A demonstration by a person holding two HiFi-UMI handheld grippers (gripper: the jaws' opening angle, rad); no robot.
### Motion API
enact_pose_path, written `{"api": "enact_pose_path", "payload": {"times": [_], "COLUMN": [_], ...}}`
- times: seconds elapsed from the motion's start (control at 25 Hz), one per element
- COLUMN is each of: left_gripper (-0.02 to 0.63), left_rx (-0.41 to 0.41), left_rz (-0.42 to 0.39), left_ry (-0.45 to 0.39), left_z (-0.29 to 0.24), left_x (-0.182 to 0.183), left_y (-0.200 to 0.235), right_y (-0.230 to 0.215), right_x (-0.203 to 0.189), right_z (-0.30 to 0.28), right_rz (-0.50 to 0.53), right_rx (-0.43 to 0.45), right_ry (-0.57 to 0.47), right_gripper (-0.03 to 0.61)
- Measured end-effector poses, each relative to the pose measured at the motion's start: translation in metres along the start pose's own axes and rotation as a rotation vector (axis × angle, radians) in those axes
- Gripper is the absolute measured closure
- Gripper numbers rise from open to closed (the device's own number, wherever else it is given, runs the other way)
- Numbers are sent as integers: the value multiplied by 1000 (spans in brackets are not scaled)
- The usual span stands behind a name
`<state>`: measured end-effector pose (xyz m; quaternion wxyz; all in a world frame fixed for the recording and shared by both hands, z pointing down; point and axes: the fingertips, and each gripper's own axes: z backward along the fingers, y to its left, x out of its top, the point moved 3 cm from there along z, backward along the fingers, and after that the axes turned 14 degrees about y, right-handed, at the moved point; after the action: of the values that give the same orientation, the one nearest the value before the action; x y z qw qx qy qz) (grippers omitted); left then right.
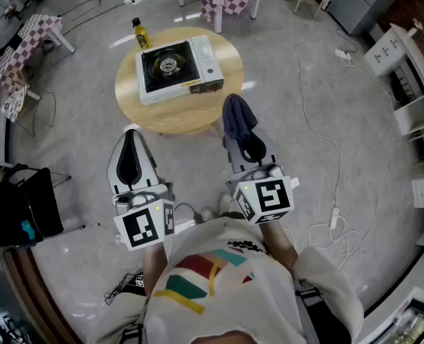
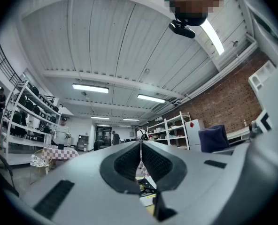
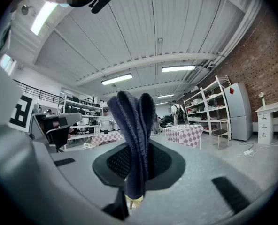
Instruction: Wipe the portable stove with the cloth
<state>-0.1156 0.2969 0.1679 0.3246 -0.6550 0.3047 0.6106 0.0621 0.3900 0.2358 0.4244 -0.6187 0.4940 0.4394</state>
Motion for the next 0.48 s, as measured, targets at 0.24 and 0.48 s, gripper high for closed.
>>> {"api": "enact_pose_path", "payload": {"times": [0.24,0.48], "left_gripper": [606,606], "left_rx": [-17,-1], "left_rz": [-15,-19], "left_ry": [-11,-6], "left_z": [-6,-13], "left_x": [-1,-2], "left_y": [-4,-4], "right_y": [-6,-13], "right_x": [-2,-1], "right_z": [-6,-10], "right_rz": [0,6], "right_rx": [-12,2], "right_ry": [8,9], "right_gripper": [546,546]}}
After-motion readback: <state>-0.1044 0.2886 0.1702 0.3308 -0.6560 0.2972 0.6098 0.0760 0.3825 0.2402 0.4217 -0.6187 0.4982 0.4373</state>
